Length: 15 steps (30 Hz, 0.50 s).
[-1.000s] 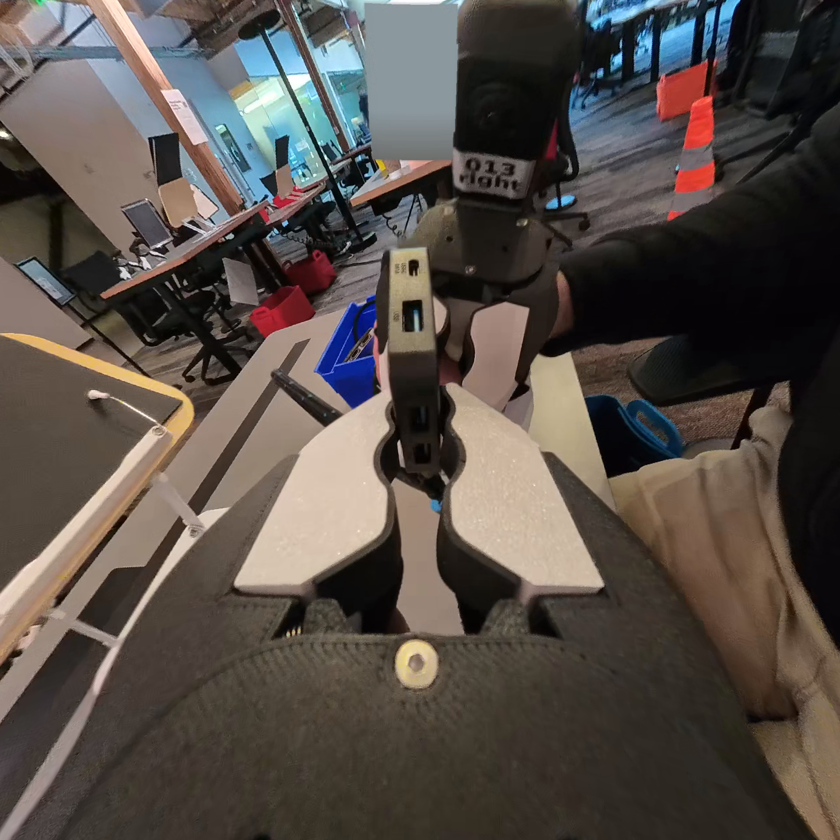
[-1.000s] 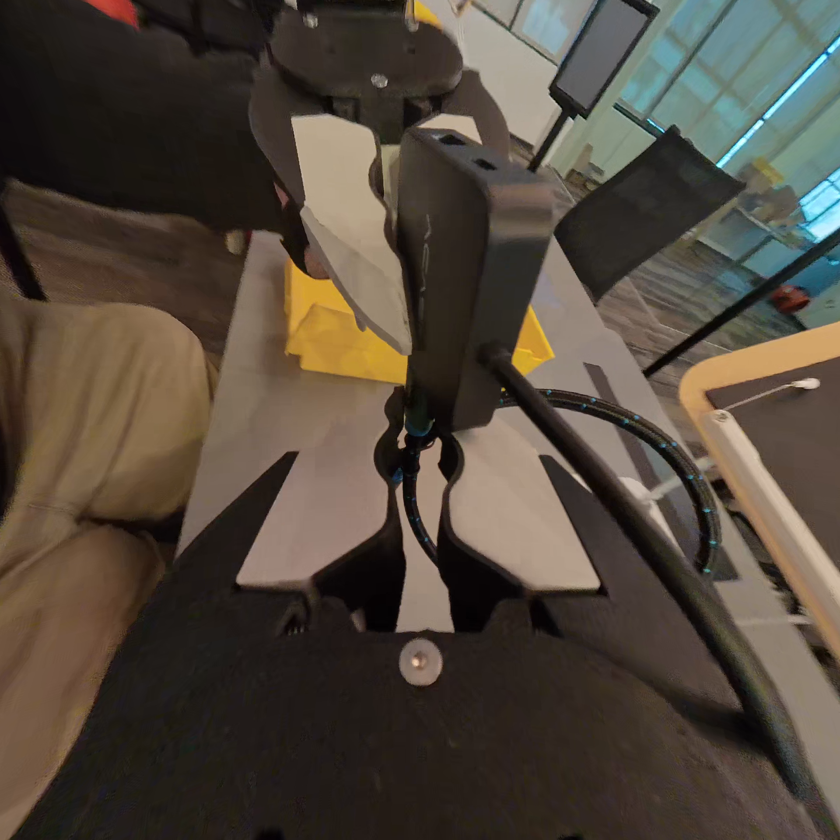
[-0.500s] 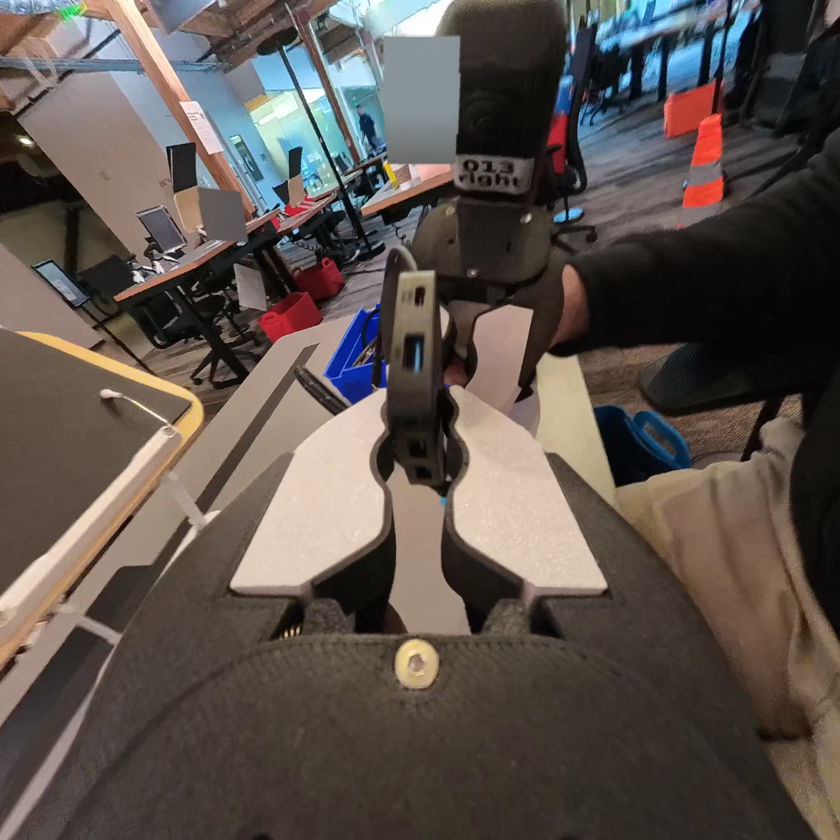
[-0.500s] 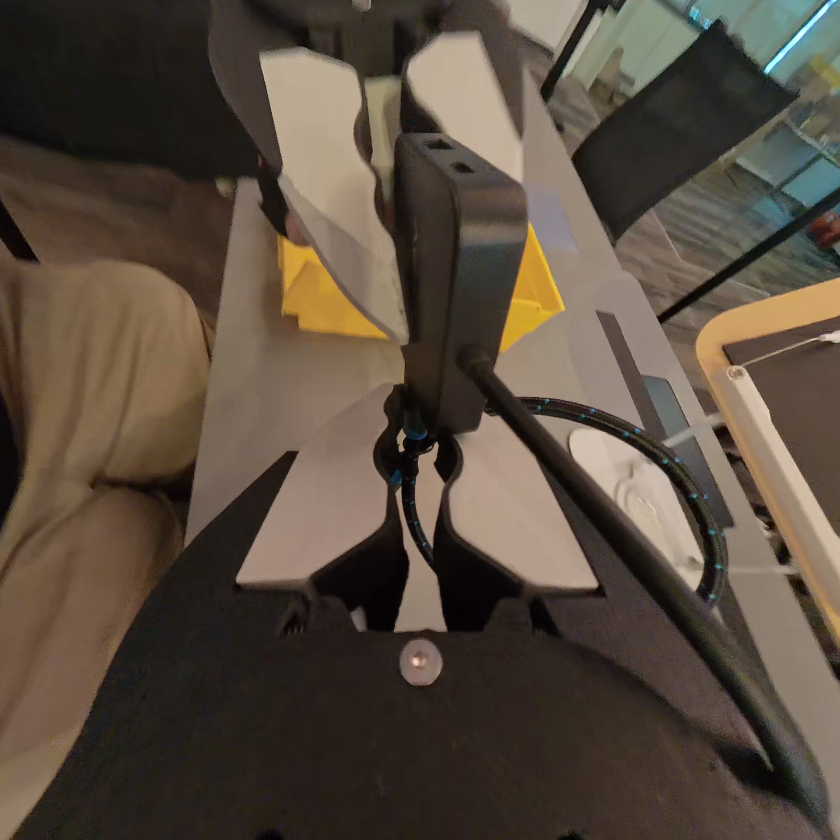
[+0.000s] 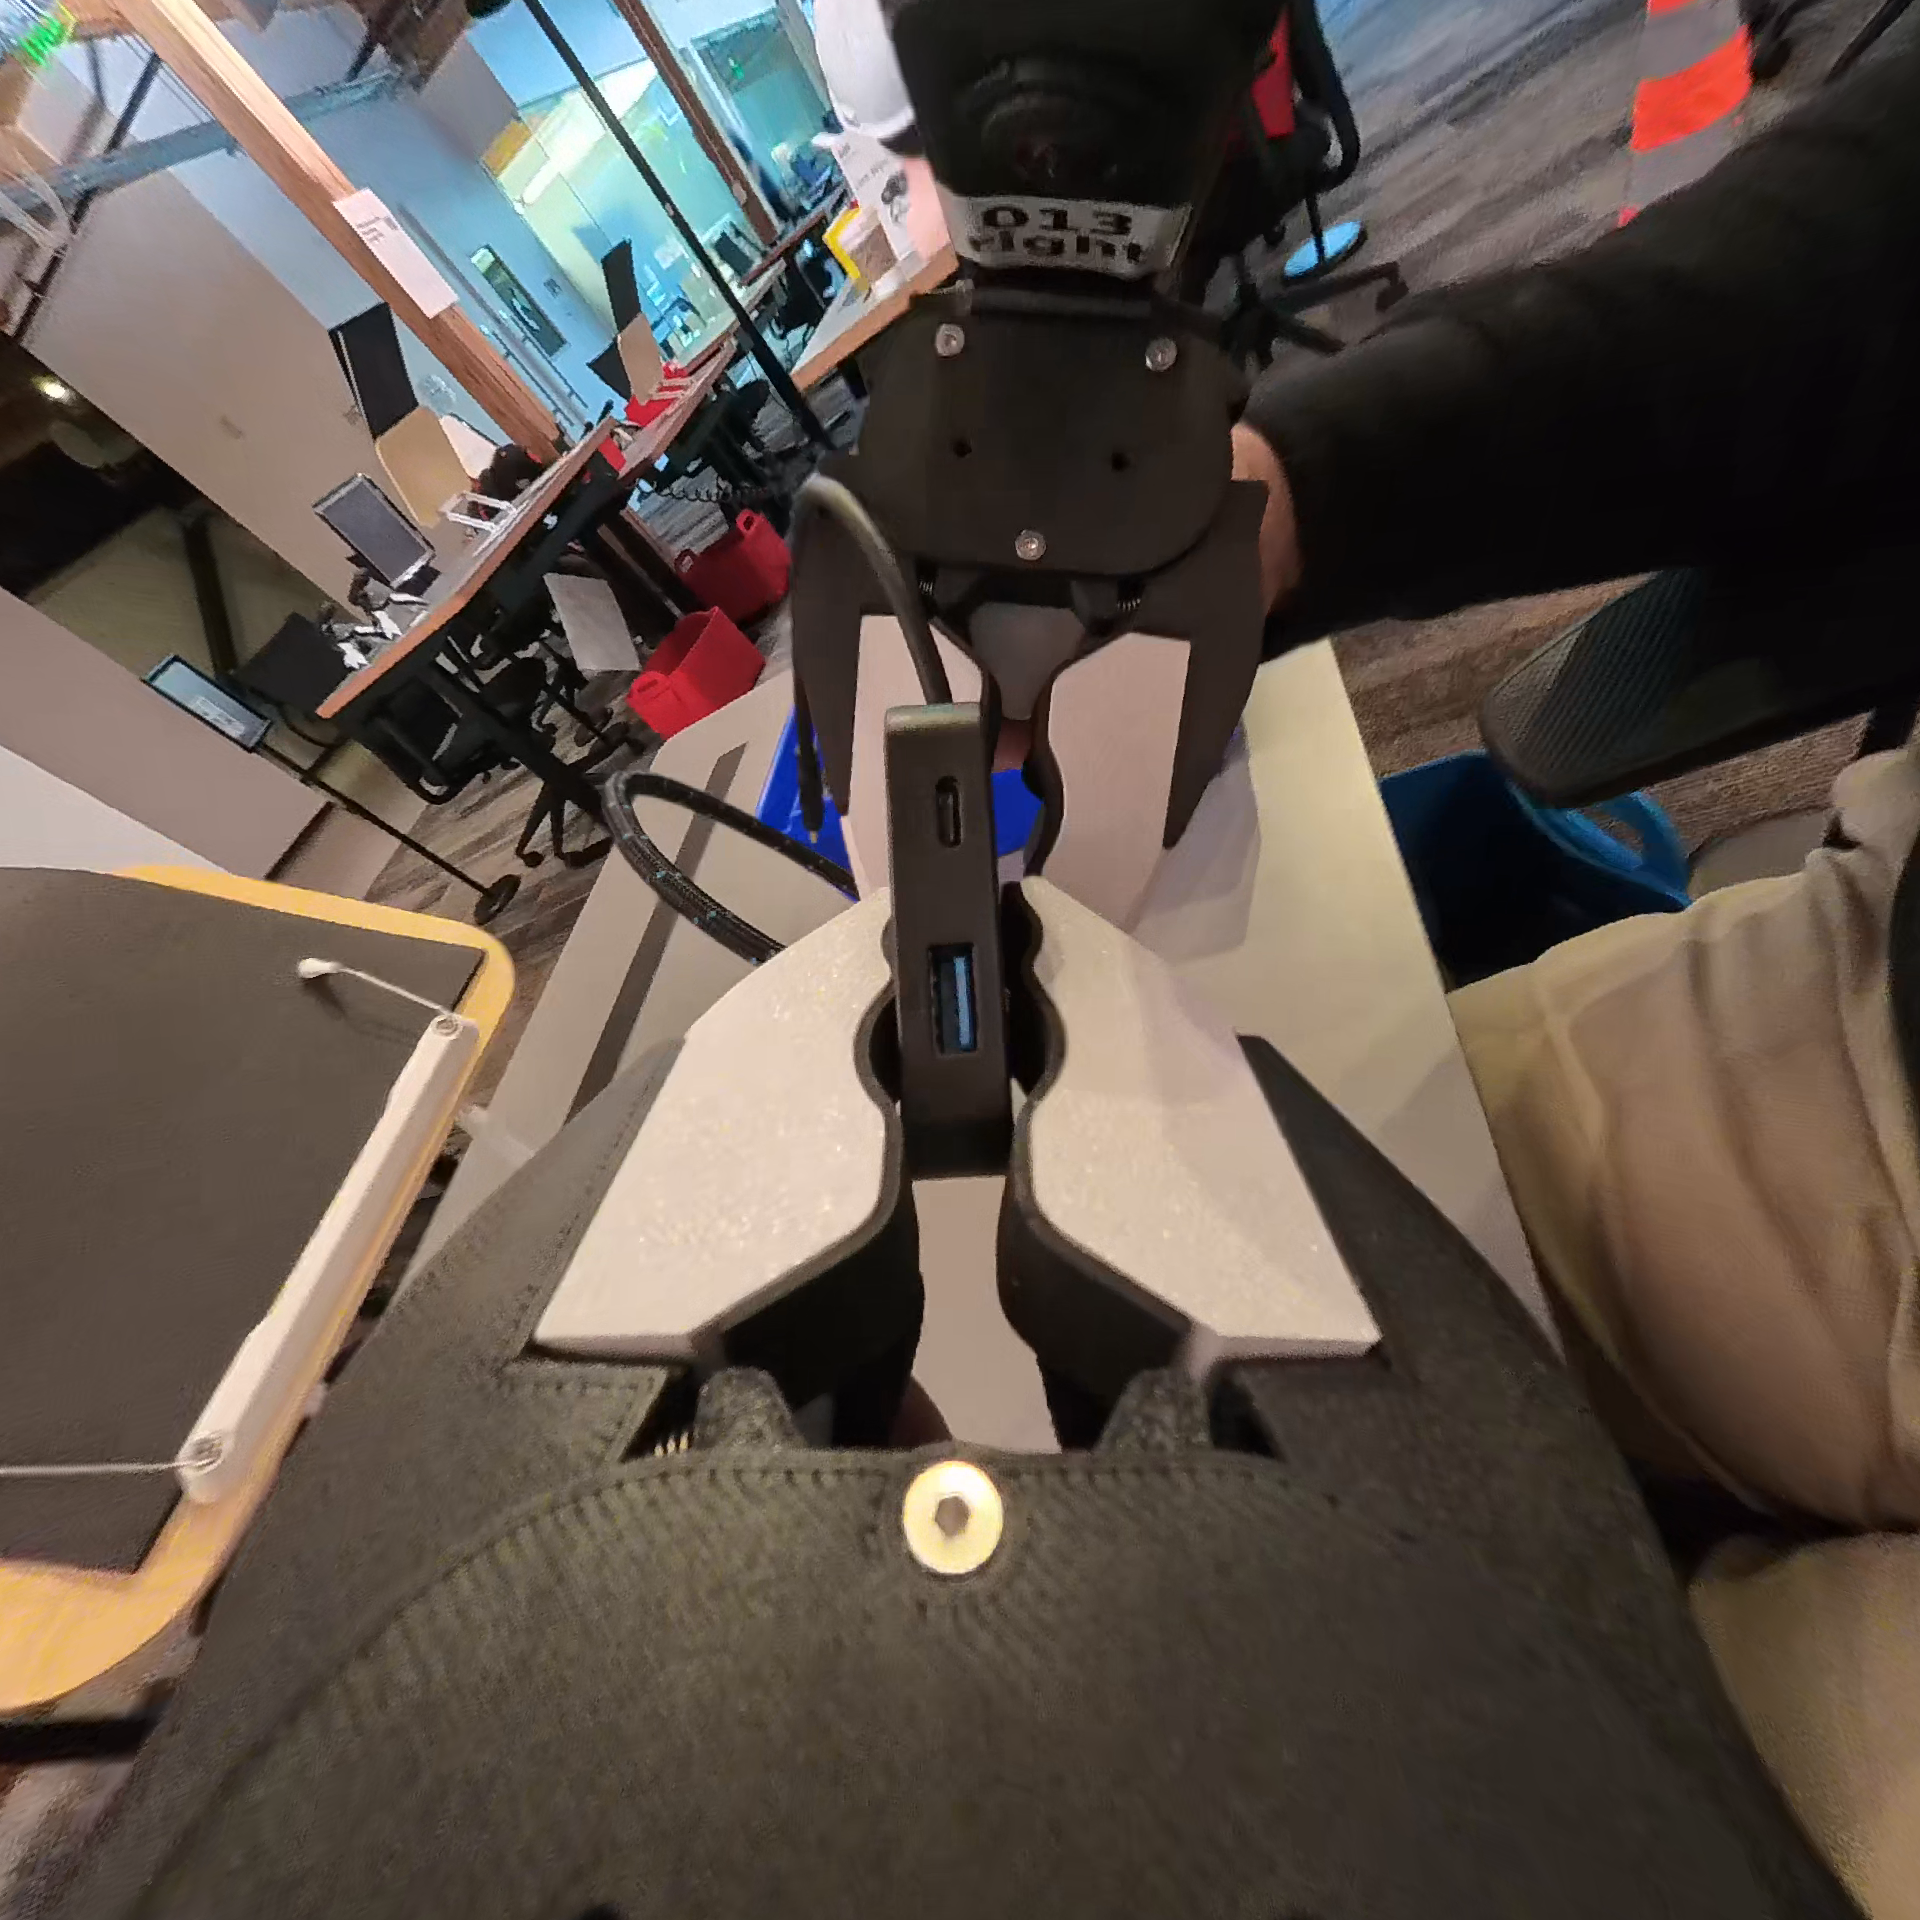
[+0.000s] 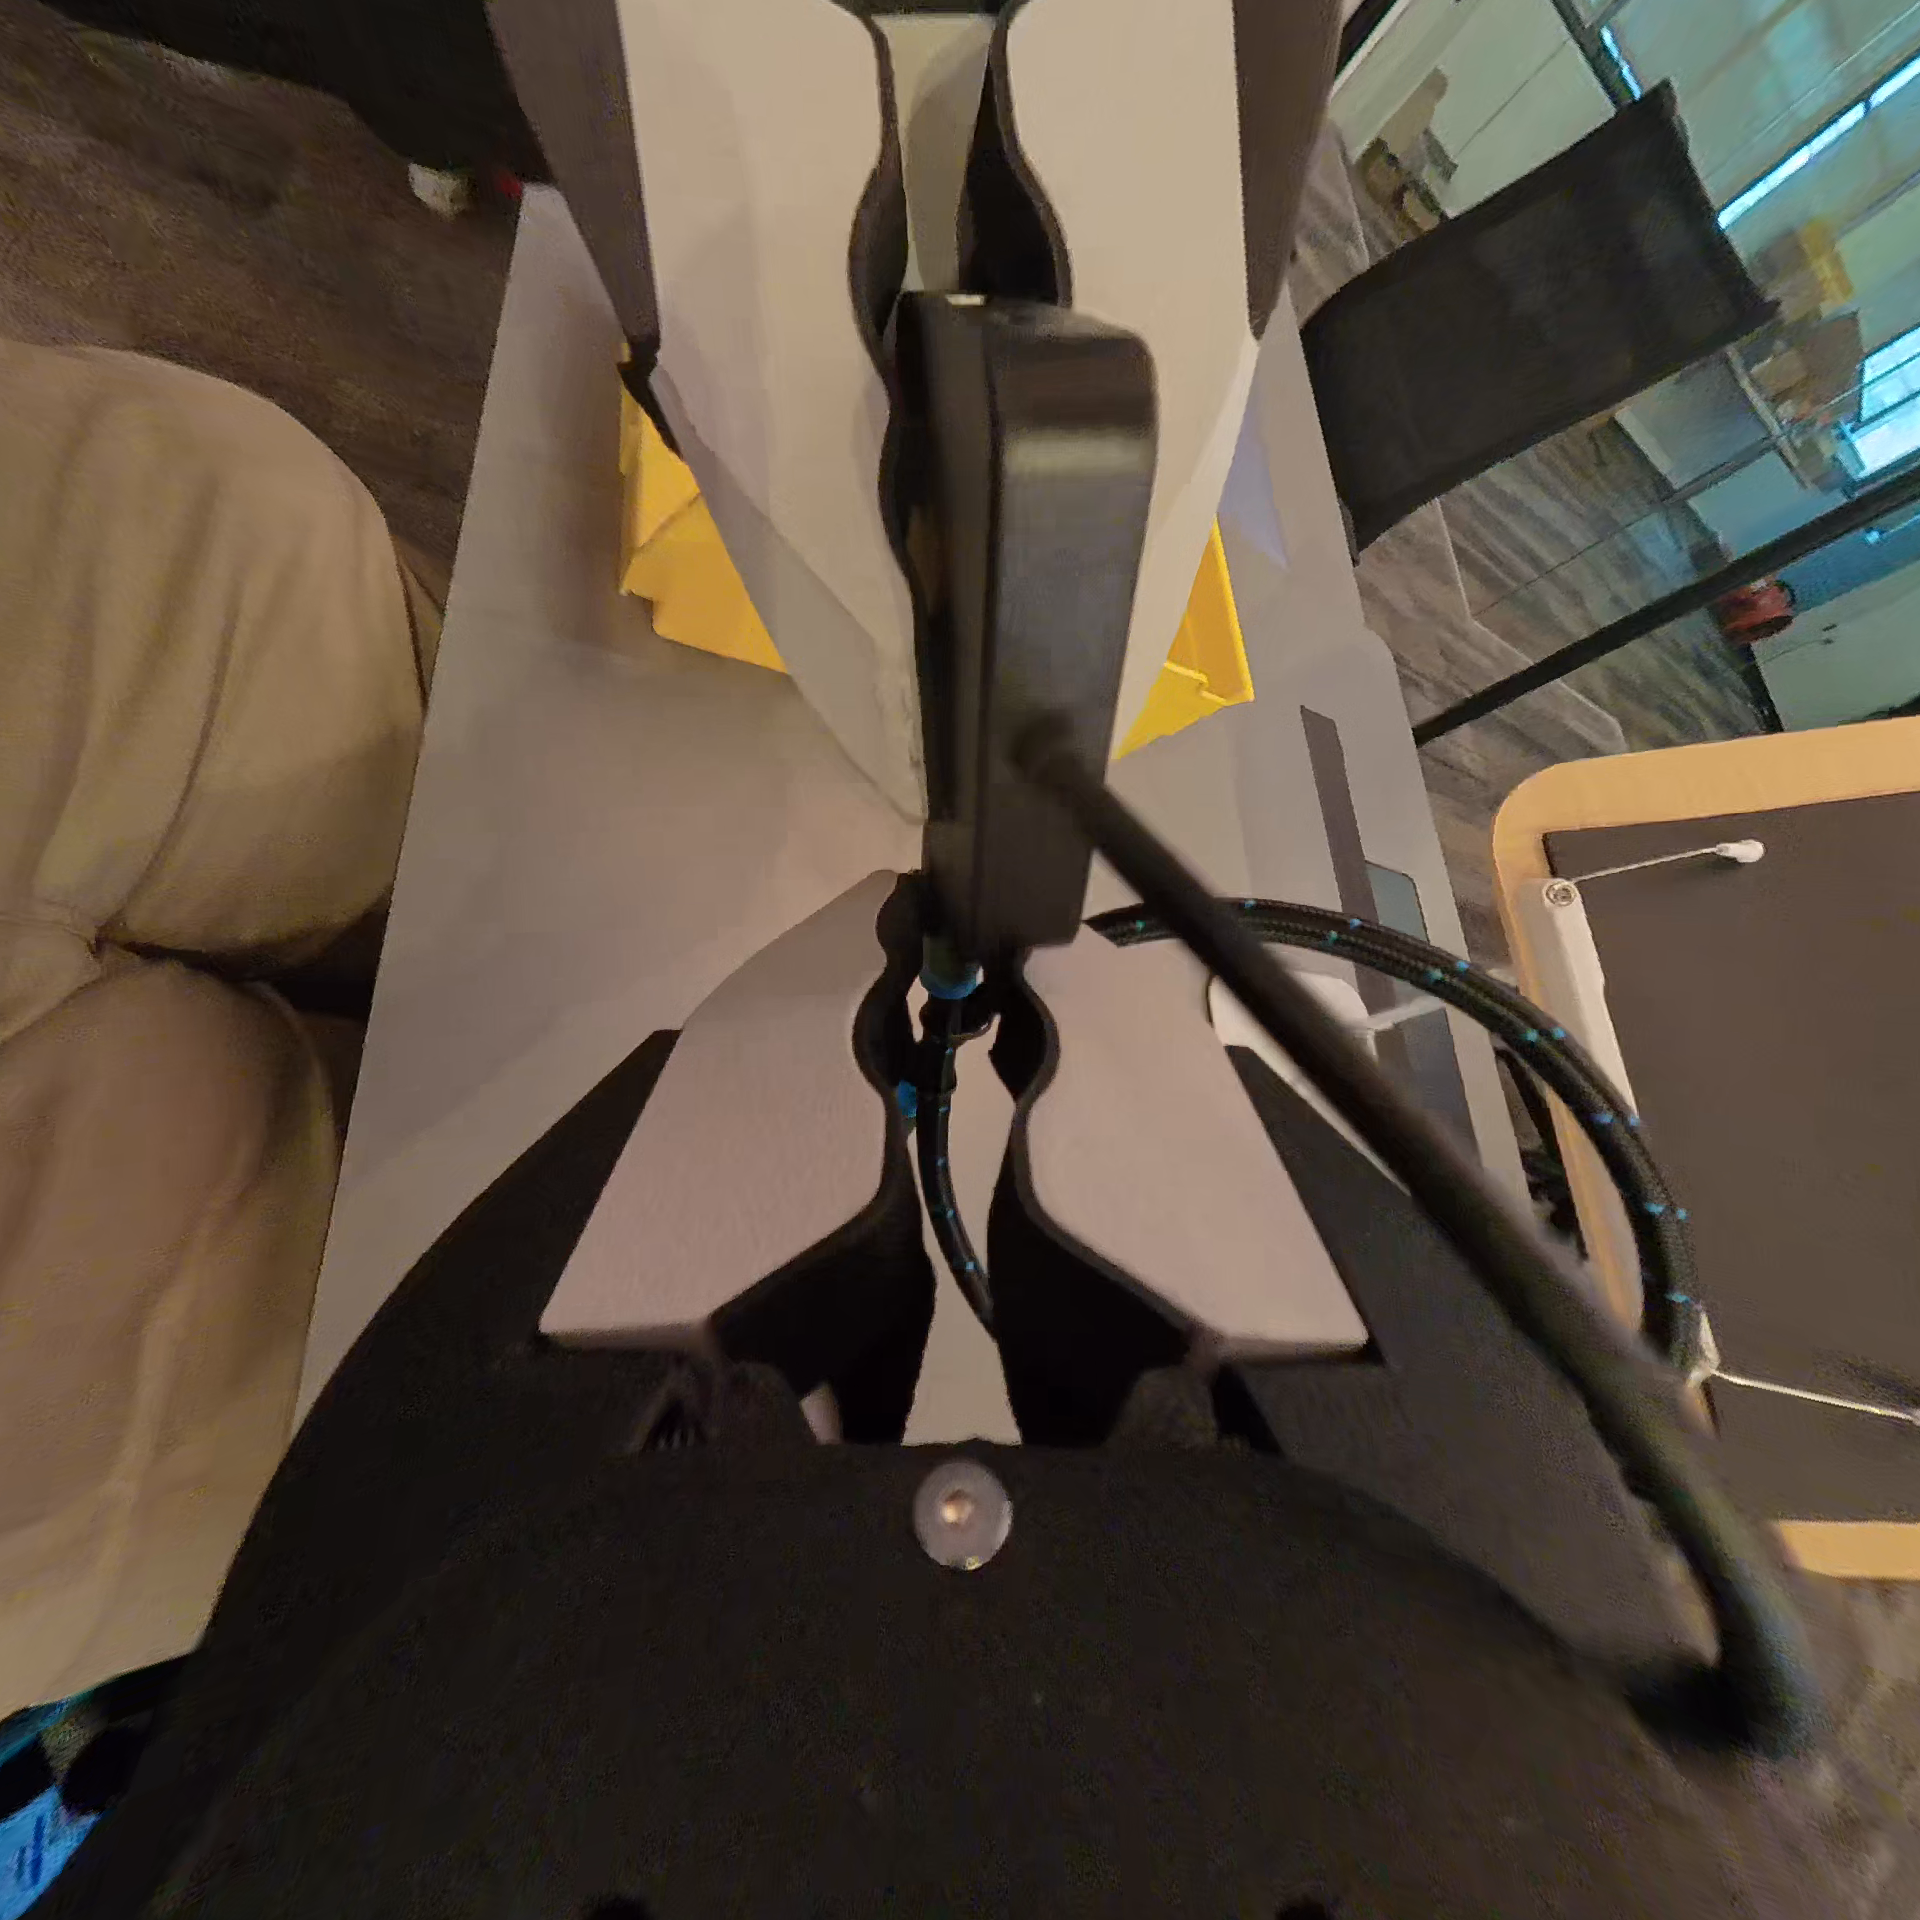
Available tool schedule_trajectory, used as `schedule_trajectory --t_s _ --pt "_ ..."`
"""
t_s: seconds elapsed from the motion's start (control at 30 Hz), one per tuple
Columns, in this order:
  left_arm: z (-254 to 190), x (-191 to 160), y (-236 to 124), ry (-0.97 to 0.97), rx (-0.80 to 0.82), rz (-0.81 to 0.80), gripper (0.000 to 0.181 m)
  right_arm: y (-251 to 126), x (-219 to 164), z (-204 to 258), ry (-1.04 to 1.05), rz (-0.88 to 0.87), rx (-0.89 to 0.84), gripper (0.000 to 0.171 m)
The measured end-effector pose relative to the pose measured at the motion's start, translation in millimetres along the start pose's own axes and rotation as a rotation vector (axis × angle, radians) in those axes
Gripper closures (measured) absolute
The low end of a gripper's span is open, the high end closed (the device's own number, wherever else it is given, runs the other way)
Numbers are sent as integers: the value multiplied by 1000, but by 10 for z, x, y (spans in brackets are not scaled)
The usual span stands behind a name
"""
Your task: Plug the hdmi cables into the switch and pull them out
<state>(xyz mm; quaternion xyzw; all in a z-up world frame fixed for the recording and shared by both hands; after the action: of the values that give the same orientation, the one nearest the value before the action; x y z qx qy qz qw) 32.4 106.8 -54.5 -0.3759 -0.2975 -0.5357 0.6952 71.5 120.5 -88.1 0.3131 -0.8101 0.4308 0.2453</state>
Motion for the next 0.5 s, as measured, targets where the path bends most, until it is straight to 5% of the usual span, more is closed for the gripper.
schedule_trajectory --t_s 0.07,0.13,0.17,0.33,0.5 --pt "4 53 -31 -42 -21 -40 168 -41 -9 12 7 -26 12 162" --pt "156 313 -252 -153 -16 -205 168 -39 -443 -53 4 180 -26 161" --pt "298 416 -413 -163 24 -241 168 -94 -520 -72 63 131 -24 161" --pt "537 156 -559 -85 156 -90 168 -385 -222 -150 42 154 -11 161" --pt "676 103 -667 -77 202 -78 168 -819 -680 -337 171 221 -154 161"
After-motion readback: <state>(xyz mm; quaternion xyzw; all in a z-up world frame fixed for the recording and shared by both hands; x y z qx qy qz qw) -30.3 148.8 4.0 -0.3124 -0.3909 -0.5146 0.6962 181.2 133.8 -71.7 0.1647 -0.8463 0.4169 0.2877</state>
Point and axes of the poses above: each gripper's, where its closed fingertips meet, y out along the fingers, x out of its top, z = x × y across the jaws, the point moved 3 cm from there along -y, back along the fingers, and after that the axes turned 4 degrees about x, right-handed, at the moved point
